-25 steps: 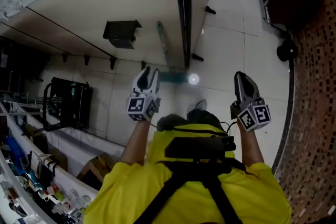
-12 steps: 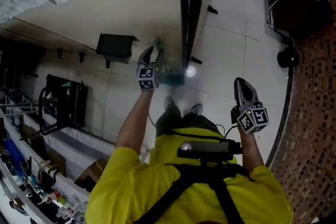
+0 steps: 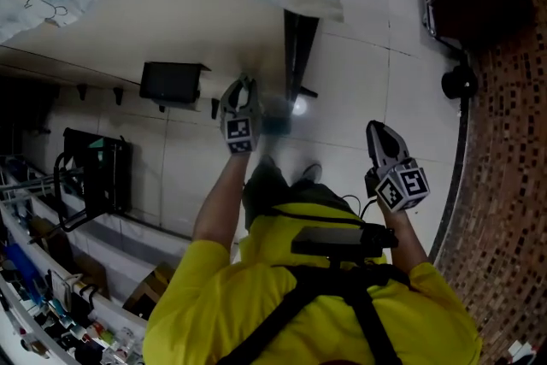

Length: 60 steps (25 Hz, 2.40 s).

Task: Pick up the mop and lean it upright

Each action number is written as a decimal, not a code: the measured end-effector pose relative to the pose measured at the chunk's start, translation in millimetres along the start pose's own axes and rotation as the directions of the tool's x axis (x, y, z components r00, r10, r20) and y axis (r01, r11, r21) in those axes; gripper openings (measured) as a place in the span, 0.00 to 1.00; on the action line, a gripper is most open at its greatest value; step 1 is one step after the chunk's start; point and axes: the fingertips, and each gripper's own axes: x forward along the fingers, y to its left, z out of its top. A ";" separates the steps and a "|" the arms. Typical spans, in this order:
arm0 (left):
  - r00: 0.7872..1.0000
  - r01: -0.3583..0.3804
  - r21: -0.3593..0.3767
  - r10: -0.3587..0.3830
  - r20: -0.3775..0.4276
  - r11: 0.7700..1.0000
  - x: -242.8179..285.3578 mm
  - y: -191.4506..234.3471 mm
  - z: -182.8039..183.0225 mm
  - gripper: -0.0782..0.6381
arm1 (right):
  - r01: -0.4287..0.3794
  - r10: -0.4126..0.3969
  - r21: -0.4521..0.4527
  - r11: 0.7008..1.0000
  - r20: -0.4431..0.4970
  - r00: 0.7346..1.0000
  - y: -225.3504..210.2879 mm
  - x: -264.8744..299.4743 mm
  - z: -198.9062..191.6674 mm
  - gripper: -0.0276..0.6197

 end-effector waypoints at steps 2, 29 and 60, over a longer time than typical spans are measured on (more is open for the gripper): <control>1.000 -0.004 -0.007 0.004 -0.009 1.000 -18.2 -5.6 -0.2 0.26 | 0.002 -0.002 0.003 1.000 0.009 1.000 -0.9 -7.0 2.1 0.05; 0.935 0.188 0.066 -0.199 0.293 0.980 -201.3 -98.7 290.9 0.27 | 0.021 -0.018 -0.013 1.000 0.204 0.979 -15.4 -53.7 60.5 0.05; 0.975 0.175 -0.036 -0.178 -0.133 0.984 -9.3 -51.7 -7.4 0.26 | 0.080 -0.084 0.056 0.995 0.080 0.993 -19.8 -56.8 -10.0 0.05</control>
